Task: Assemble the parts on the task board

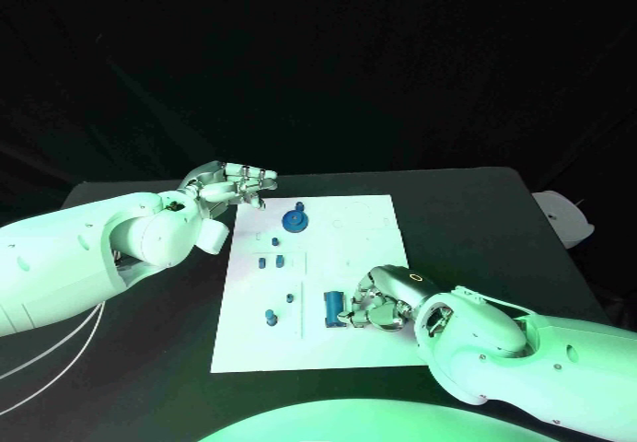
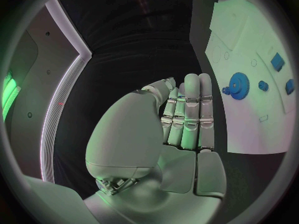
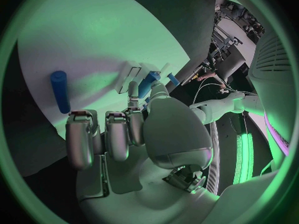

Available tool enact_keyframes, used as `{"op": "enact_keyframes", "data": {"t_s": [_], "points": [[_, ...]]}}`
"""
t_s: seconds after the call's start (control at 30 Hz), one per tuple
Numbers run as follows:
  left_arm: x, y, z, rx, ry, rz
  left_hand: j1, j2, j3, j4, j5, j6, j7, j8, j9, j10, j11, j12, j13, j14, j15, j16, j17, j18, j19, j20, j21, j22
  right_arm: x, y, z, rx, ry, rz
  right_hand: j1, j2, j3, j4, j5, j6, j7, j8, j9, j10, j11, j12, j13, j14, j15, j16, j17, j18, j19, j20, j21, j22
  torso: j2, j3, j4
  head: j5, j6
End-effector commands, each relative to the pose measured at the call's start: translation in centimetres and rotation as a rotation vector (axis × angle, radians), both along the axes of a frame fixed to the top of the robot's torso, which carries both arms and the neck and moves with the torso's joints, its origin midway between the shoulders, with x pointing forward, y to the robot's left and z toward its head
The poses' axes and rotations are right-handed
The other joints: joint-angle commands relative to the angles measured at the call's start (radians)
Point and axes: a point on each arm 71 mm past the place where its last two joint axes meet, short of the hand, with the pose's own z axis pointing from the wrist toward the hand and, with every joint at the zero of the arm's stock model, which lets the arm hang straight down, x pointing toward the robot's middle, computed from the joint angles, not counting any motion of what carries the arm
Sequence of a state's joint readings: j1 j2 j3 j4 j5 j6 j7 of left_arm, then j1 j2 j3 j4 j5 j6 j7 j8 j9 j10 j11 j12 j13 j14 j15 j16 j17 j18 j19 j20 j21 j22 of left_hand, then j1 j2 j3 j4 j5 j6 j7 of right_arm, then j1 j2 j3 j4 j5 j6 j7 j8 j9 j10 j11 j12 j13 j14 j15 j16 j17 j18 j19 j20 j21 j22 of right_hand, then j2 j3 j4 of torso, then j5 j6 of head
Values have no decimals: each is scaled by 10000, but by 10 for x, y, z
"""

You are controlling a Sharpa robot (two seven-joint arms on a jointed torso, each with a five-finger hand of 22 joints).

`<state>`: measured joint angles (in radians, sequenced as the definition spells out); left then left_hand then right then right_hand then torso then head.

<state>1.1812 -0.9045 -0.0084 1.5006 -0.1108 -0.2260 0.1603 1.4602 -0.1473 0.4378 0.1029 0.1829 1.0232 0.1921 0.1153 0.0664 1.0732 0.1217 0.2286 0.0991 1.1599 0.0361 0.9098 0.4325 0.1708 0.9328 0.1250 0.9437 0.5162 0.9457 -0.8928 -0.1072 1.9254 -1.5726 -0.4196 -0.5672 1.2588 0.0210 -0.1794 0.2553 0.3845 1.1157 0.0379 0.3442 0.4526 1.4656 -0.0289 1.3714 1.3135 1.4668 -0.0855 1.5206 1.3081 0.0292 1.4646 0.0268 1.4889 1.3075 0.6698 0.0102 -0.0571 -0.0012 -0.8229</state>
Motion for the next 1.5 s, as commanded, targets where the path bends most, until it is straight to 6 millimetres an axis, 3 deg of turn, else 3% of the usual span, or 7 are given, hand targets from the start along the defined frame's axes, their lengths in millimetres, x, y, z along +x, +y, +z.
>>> {"op": "enact_keyframes", "data": {"t_s": [0.03,0.37,0.57,0.93,1.1,1.5], "points": [[0,-2,1,-71,-64,-81,10,92,-36,-2,-50,-88,-11,7,8,-70,-19,49,16,-25,14,-38,-11,143,-6,37,-48,-11,0,0,-2,-236,-21,72,230,70,-7,-76,-64,11,-65,35,18,108,-84,-7,939,832,-82,29,1601,-123,737,-58,60,2412,5,6,-2,6,-9],[0,-1,1,-69,-69,-72,10,92,-36,-2,-50,-88,-11,7,8,-70,-19,49,16,-25,14,-38,-11,143,-6,37,-48,-11,-3,1,4,8,-373,76,321,88,12,-109,-69,8,-72,39,27,113,-91,-1,950,831,-88,29,1601,-127,743,-63,75,2417,-3,21,-13,0,18],[0,-1,1,-62,-68,-56,10,92,-36,-2,-50,-88,-11,7,8,-70,-19,49,16,-25,14,-38,-11,143,-6,37,-48,-11,-7,-5,14,299,-727,-33,316,70,-4,-104,-73,4,-65,38,28,105,-89,-20,936,829,-89,24,1591,-125,740,-65,69,2415,-8,7,-18,-29,63],[0,0,1,-54,-68,-37,10,92,-36,-2,-50,-88,-11,7,8,-70,-19,49,16,-25,14,-38,-11,143,-6,37,-48,-11,6,-49,30,-284,-1168,-814,306,-49,-147,3,-92,-293,79,-178,-51,-37,22,-299,743,783,-15,-77,1387,-68,619,-26,-203,2335,-16,-10,-23,-230,129],[-1,1,1,-47,-73,-14,10,92,-36,-2,-50,-88,-11,7,8,-70,-19,49,16,-25,14,-38,-11,143,-6,37,-48,-11,8,-74,32,-882,-1281,-1103,307,-127,-243,52,-188,-174,61,-105,28,-21,20,-268,782,769,-2,-108,1336,-53,587,0,-272,2316,6,9,-12,-300,152],[-1,1,1,-52,-78,-21,10,92,-36,-2,-50,-88,-11,7,8,-70,-19,49,16,-25,14,-38,-11,143,-6,37,-48,-11,4,-91,21,-1724,-1143,-1086,435,-111,-263,69,-223,-344,123,-247,19,-78,64,-384,710,757,27,-139,1283,-41,560,24,-330,2299,1,12,-10,-360,140]]}}
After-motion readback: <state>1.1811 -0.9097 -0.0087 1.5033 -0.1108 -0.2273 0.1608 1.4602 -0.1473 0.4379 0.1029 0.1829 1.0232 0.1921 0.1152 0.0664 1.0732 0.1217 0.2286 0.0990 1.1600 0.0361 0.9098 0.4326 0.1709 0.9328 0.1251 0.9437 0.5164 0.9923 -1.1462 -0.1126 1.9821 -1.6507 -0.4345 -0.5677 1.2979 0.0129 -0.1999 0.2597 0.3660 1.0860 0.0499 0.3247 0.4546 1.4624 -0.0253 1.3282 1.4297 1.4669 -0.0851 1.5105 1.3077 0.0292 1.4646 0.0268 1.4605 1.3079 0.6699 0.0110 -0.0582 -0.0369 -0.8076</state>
